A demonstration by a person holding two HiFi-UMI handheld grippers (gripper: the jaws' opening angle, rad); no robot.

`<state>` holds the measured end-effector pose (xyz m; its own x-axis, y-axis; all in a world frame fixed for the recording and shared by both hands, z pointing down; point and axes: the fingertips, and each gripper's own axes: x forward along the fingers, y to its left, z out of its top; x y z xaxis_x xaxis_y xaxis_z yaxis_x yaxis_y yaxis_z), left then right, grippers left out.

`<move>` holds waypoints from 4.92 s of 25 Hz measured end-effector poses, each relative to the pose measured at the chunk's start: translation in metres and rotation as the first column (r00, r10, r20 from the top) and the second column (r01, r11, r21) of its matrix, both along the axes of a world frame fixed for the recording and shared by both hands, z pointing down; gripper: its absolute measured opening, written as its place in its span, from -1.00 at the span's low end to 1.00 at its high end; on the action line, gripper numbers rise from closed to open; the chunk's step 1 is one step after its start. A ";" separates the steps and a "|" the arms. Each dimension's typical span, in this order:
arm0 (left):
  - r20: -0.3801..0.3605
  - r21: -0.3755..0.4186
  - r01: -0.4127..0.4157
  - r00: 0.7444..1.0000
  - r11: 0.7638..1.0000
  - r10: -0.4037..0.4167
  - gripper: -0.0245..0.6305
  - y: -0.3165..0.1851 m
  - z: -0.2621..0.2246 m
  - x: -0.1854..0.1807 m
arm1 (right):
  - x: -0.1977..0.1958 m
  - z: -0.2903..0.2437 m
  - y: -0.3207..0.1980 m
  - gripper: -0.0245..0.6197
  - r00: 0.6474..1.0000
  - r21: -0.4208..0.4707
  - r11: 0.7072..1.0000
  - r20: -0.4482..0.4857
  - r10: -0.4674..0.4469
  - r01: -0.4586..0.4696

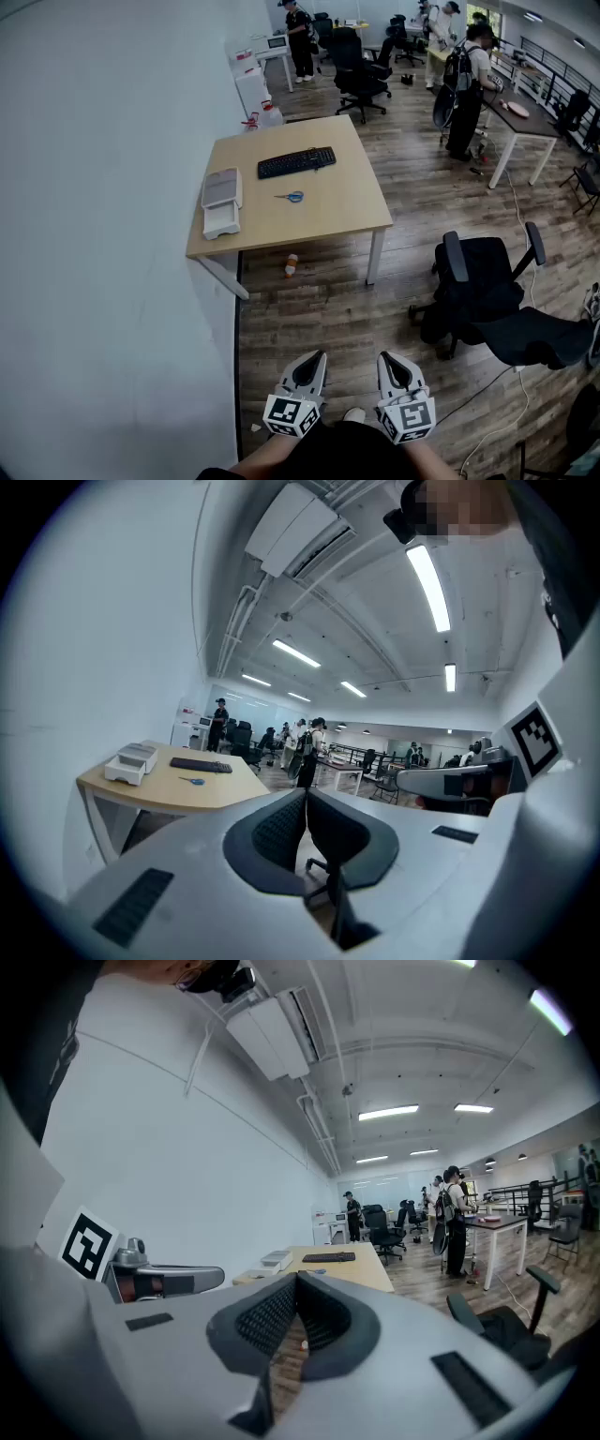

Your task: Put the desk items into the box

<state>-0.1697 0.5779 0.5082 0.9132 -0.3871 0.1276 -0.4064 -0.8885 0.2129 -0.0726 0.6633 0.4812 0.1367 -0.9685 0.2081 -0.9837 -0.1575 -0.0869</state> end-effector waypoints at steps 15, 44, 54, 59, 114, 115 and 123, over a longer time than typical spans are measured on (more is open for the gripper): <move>-0.007 0.026 0.009 1.000 1.000 -0.008 -0.87 -0.037 -0.004 0.022 | 0.028 0.010 -0.042 -0.74 0.998 0.033 0.999 0.064 -0.013 0.011; -0.030 -0.073 -0.099 0.995 0.992 0.097 -0.87 -0.391 0.037 0.138 | 0.144 0.020 -0.380 -0.74 0.998 -0.106 0.993 0.029 0.063 -0.060; 0.009 -0.070 -0.047 0.999 0.996 0.048 -0.87 -0.453 0.054 0.145 | 0.161 0.026 -0.443 -0.74 0.999 -0.088 0.996 0.036 0.006 -0.003; 0.064 -0.070 -0.018 0.998 0.997 0.022 -0.87 -0.490 0.071 0.165 | 0.187 0.034 -0.483 -0.74 0.998 -0.067 0.997 0.060 -0.019 0.023; 0.854 -0.303 -0.661 0.132 0.686 0.504 -0.54 -0.677 0.359 0.318 | 0.439 0.143 -0.708 -0.74 0.963 -0.223 0.971 0.270 -0.022 0.085; 0.856 -0.306 -0.664 0.122 0.682 0.503 -0.55 -0.676 0.360 0.318 | 0.439 0.143 -0.707 -0.74 0.963 -0.224 0.971 0.269 -0.020 0.082; 0.862 -0.332 -0.655 0.083 0.679 0.500 -0.66 -0.673 0.363 0.314 | 0.440 0.141 -0.695 -0.74 0.963 -0.221 0.973 0.269 -0.004 0.066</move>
<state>0.1445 -0.0951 0.8707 0.2332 0.1256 0.9643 0.3885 -0.9211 0.0260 0.3673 -0.0321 0.6227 0.0138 -0.8951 0.4457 -0.9349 -0.1696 -0.3118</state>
